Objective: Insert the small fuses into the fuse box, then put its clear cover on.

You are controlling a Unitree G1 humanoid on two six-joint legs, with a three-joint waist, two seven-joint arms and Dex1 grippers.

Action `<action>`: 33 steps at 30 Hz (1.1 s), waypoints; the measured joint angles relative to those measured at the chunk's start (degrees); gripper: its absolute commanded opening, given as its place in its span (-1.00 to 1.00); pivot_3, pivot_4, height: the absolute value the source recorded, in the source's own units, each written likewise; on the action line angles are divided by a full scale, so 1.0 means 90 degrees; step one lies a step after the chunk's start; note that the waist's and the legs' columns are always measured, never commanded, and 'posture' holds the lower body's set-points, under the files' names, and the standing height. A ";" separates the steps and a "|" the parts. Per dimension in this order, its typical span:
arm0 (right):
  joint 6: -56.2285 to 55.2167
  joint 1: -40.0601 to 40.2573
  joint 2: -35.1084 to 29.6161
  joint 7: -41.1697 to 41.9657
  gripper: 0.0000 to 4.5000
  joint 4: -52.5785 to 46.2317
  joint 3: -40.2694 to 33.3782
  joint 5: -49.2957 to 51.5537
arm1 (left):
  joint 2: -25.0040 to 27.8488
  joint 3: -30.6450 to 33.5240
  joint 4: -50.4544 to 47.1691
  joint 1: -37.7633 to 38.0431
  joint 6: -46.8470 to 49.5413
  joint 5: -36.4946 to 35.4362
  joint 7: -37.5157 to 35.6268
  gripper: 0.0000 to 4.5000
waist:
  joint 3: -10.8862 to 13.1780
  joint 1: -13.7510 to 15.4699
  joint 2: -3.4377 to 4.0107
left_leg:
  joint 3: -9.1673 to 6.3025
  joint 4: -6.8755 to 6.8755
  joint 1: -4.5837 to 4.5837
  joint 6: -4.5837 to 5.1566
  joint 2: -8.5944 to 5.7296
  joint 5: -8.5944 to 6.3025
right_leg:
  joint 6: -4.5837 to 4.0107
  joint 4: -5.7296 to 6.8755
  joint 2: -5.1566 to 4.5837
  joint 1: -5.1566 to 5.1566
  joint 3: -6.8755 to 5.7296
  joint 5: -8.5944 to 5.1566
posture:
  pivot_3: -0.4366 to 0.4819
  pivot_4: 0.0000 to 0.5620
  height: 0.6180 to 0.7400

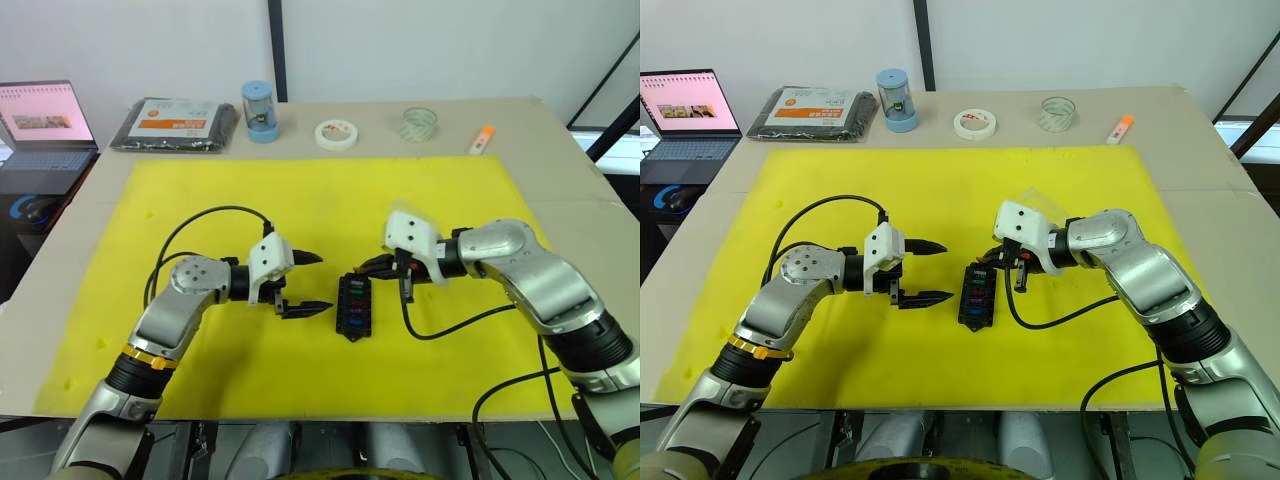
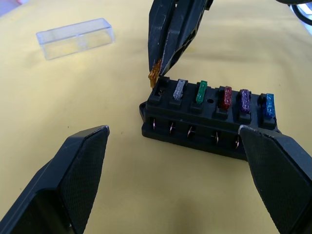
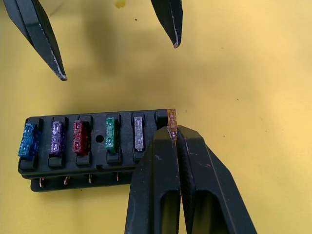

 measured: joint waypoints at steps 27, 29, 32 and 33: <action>0.0114 0.0000 0.0147 0.0087 -1.00 -0.0017 -0.0002 0.0001 | 0.0003 -0.0004 0.0182 -0.0002 -0.0222 0.0159 -0.0120 0.99 | 0.0000 -0.0001 0.0000 | 0.0000 0.0000 0.0000 0.0000 0.0000 0.0000 | 0.0000 0.0001 0.0000 0.0000 0.0000 0.0000 | -0.05 -0.47 1.00; 0.0115 0.0000 0.0139 0.0087 -1.00 -0.0018 -0.0002 -0.0004 | 0.0002 -0.0004 0.0182 -0.0007 -0.0222 0.0160 -0.0119 0.99 | 0.0000 0.0000 0.0000 | 0.0000 0.0000 0.0000 0.0000 0.0000 0.0000 | 0.0000 0.0000 0.0000 0.0000 0.0000 0.0000 | -0.05 -0.47 1.00; 0.0107 0.0000 0.0135 0.0075 -1.00 -0.0017 -0.0002 -0.0058 | -0.0005 -0.0004 0.0185 -0.0016 -0.0222 0.0164 -0.0120 0.99 | 0.0000 -0.0001 0.0000 | 0.0000 0.0000 0.0000 0.0000 0.0000 0.0000 | 0.0000 0.0001 0.0000 0.0000 0.0000 0.0000 | -0.05 -0.47 1.00; 0.0103 0.0000 0.0135 0.0072 -1.00 -0.0015 -0.0002 -0.0092 | -0.0006 -0.0004 0.0186 -0.0020 -0.0222 0.0165 -0.0120 0.99 | 0.0000 -0.0001 0.0000 | 0.0000 0.0000 0.0000 0.0000 0.0000 0.0000 | 0.0000 0.0001 0.0000 0.0000 0.0000 0.0000 | -0.05 -0.47 1.00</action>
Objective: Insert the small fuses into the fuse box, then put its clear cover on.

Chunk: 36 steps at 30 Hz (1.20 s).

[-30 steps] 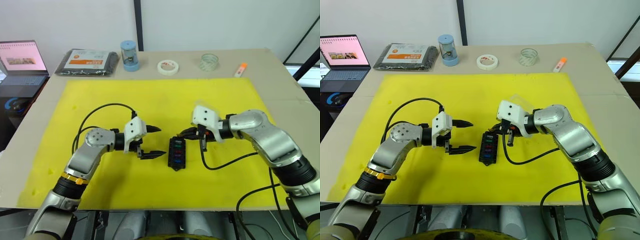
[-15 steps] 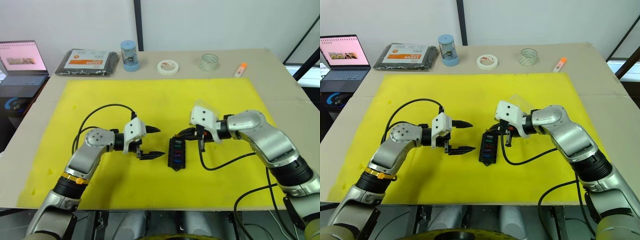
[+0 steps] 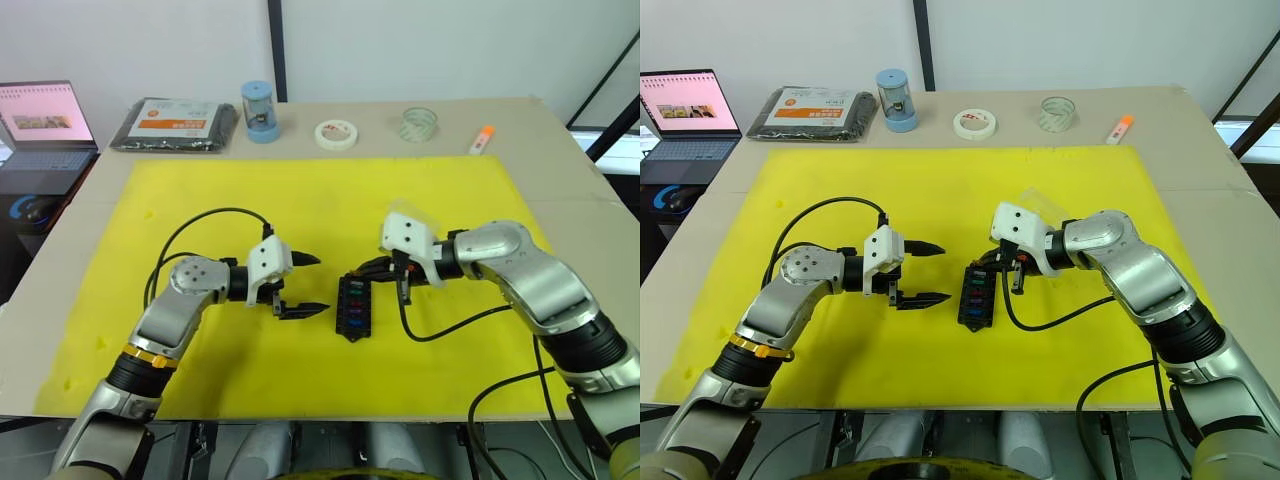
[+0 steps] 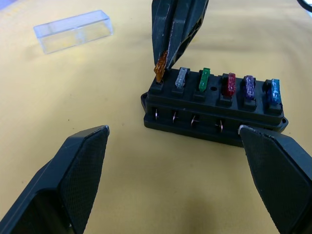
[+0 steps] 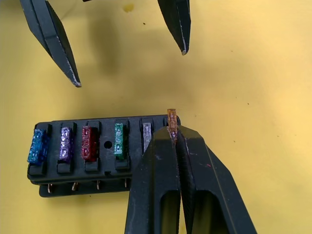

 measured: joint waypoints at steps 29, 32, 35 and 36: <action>-0.0754 -0.0229 0.0099 0.0530 -1.00 0.0553 0.0331 -0.0713 | -0.0002 0.0000 0.0002 -0.0007 0.0001 0.0013 0.0028 0.99 | 0.0000 -0.0006 0.0000 | 0.0000 0.0000 0.0003 0.0000 0.0000 0.0000 | 0.0000 0.0001 0.0001 0.0001 0.0000 0.0000 | -0.05 -0.47 1.00; -0.0863 -0.0318 0.0125 0.0613 -1.00 0.0712 0.0372 -0.0781 | -0.0003 0.0000 0.0011 -0.0016 0.0001 0.0014 0.0025 0.99 | 0.0000 -0.0002 0.0000 | 0.0000 0.0001 0.0003 0.0000 0.0000 0.0000 | 0.0000 0.0001 0.0001 0.0001 0.0000 0.0000 | -0.05 -0.47 1.00; -0.0970 -0.0423 0.0130 0.0703 -1.00 0.0843 0.0454 -0.0839 | -0.0005 0.0000 0.0040 -0.0021 0.0001 0.0021 0.0025 0.99 | 0.0000 -0.0006 0.0000 | 0.0000 0.0001 0.0003 0.0000 0.0000 0.0000 | 0.0000 0.0001 0.0001 0.0002 0.0000 0.0000 | -0.05 -0.47 1.00; -0.0993 -0.0472 0.0137 0.0729 -1.00 0.0902 0.0488 -0.0848 | -0.0007 0.0000 0.0041 -0.0021 0.0001 0.0029 0.0027 0.99 | 0.0000 -0.0008 0.0000 | 0.0000 0.0001 0.0004 0.0000 0.0000 0.0000 | 0.0000 0.0002 0.0001 0.0002 0.0000 0.0000 | -0.05 -0.47 1.00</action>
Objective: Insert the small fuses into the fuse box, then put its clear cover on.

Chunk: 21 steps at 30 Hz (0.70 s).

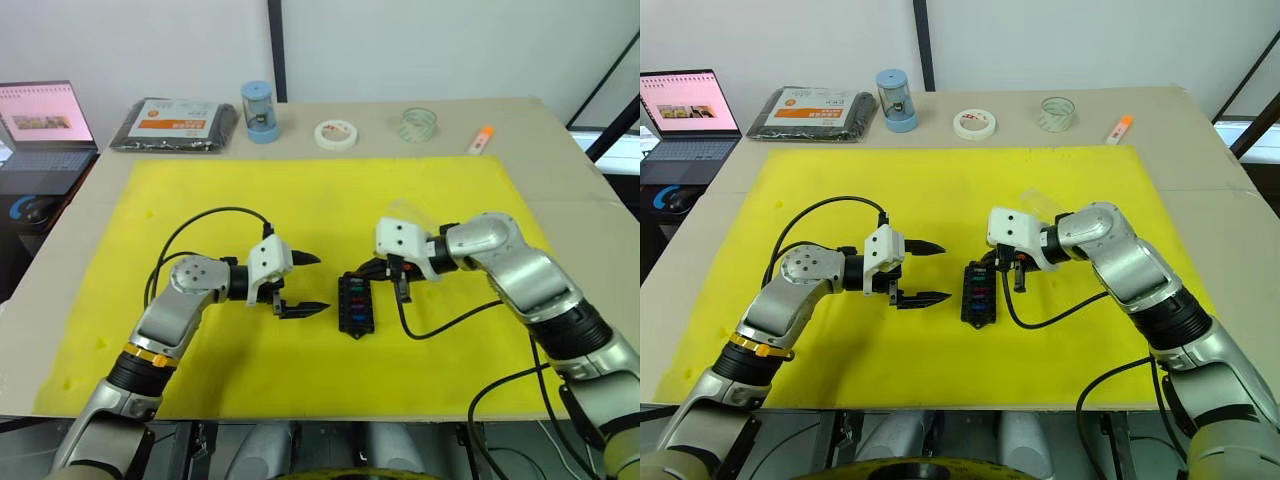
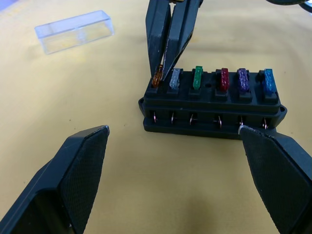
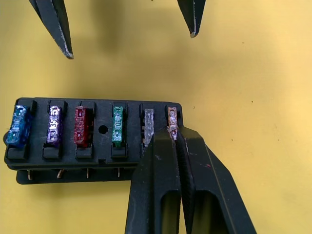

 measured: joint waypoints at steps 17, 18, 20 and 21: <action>0.0042 -0.0057 0.0092 0.0021 -0.09 0.0201 -0.0165 -0.0023 | -0.0006 0.0000 0.0001 -0.0001 -0.0005 0.0026 -0.0002 1.00 | -0.0001 0.0005 0.0000 | 0.0000 -0.0001 0.0000 0.0000 0.0000 0.0000 | 0.0000 0.0000 0.0000 0.0001 0.0000 0.0000 | -0.05 -0.47 1.00; 0.0063 -0.0050 0.0091 0.0029 -0.09 0.0175 -0.0174 -0.0007 | -0.0006 0.0000 0.0005 -0.0001 -0.0010 0.0030 -0.0007 1.00 | -0.0001 0.0006 0.0000 | -0.0001 -0.0001 0.0000 0.0000 0.0000 0.0000 | 0.0000 0.0000 0.0000 0.0000 0.0000 0.0000 | -0.05 -0.47 1.00; 0.0099 -0.0031 0.0088 0.0054 -0.09 0.0149 -0.0202 0.0019 | -0.0006 0.0000 0.0044 -0.0002 -0.0054 0.0038 -0.0017 1.00 | -0.0001 0.0006 0.0000 | -0.0001 -0.0001 0.0000 0.0000 0.0000 0.0000 | 0.0000 0.0000 0.0000 0.0000 0.0000 0.0000 | -0.05 -0.47 1.00; 0.0118 -0.0027 0.0084 0.0063 -0.09 0.0145 -0.0207 0.0029 | -0.0006 0.0000 0.0079 -0.0002 -0.0070 0.0041 -0.0019 1.00 | -0.0001 0.0005 0.0000 | 0.0000 -0.0001 0.0000 0.0000 0.0000 0.0000 | 0.0000 0.0000 0.0000 0.0000 0.0000 0.0000 | -0.05 -0.47 1.00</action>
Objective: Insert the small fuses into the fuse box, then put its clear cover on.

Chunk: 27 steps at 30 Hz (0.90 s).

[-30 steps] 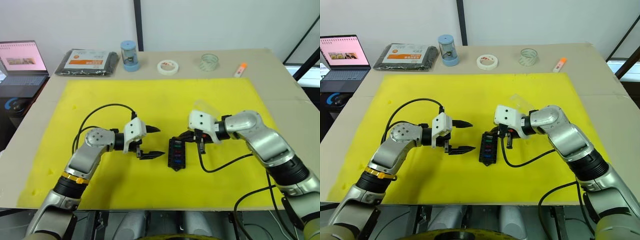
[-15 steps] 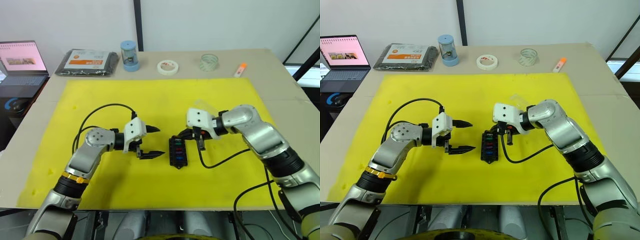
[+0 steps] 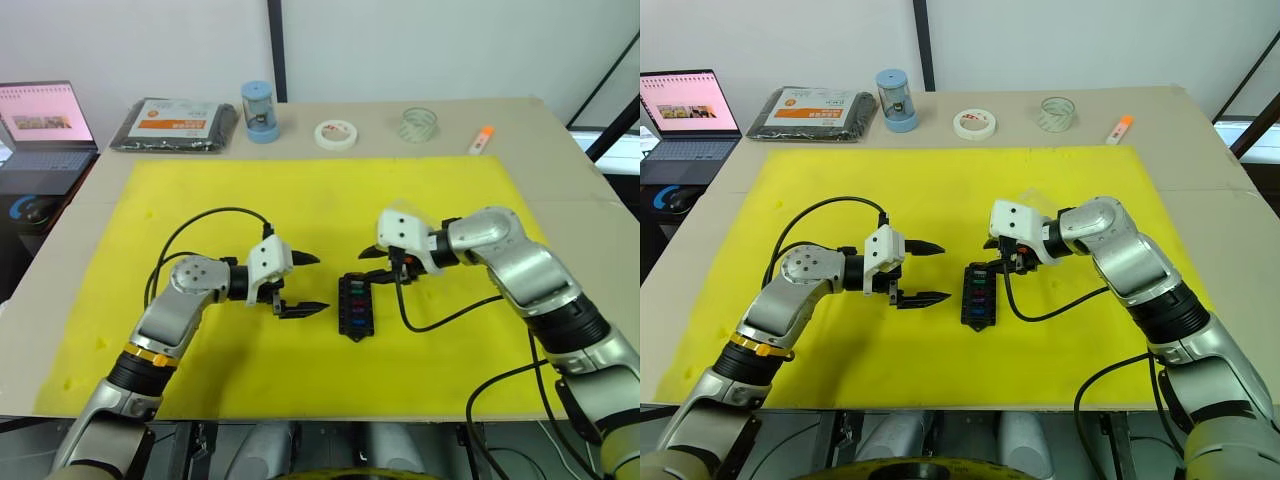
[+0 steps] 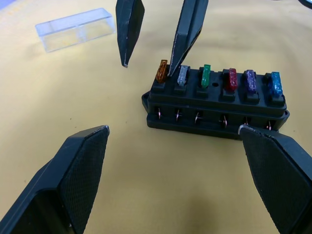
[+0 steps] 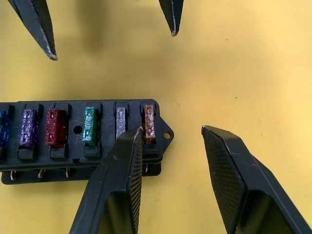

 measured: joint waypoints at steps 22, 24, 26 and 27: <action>0.0265 0.0214 -0.0442 0.0352 -0.09 -0.0471 -0.0598 0.0561 | -0.0099 -0.0040 0.0033 -0.0107 -0.0023 0.0014 -0.0054 1.00 | 0.0000 -0.0002 0.0001 | 0.0000 0.0000 -0.0001 0.0000 0.0001 0.0000 | 0.0000 0.0000 0.0000 -0.0001 0.0000 0.0000 | -0.05 -0.47 1.00; 0.0311 0.0213 -0.0406 0.0346 -0.17 -0.0599 -0.0735 0.0714 | -0.0163 -0.0039 0.0032 -0.0168 -0.0023 -0.0009 -0.0074 1.00 | 0.0000 -0.0001 0.0000 | 0.0000 0.0000 0.0000 0.0000 0.0001 0.0000 | 0.0000 0.0000 0.0000 0.0000 0.0000 0.0000 | -0.05 -0.47 1.00; 0.0337 0.0215 -0.0290 0.0264 -0.35 -0.0686 -0.0818 0.0815 | -0.0170 -0.0039 0.0032 -0.0173 -0.0022 -0.0023 -0.0088 1.00 | 0.0000 -0.0004 0.0000 | 0.0000 0.0000 -0.0001 0.0000 0.0001 0.0000 | 0.0000 0.0000 0.0000 0.0000 0.0000 0.0000 | -0.05 -0.47 1.00; 0.0340 0.0216 -0.0186 0.0196 -0.50 -0.0711 -0.0831 0.0851 | -0.0175 -0.0039 0.0032 -0.0173 -0.0022 -0.0029 -0.0102 1.00 | 0.0000 -0.0005 0.0000 | 0.0000 0.0000 0.0000 0.0000 0.0001 0.0000 | 0.0000 0.0000 0.0000 0.0000 0.0000 0.0000 | -0.05 -0.47 1.00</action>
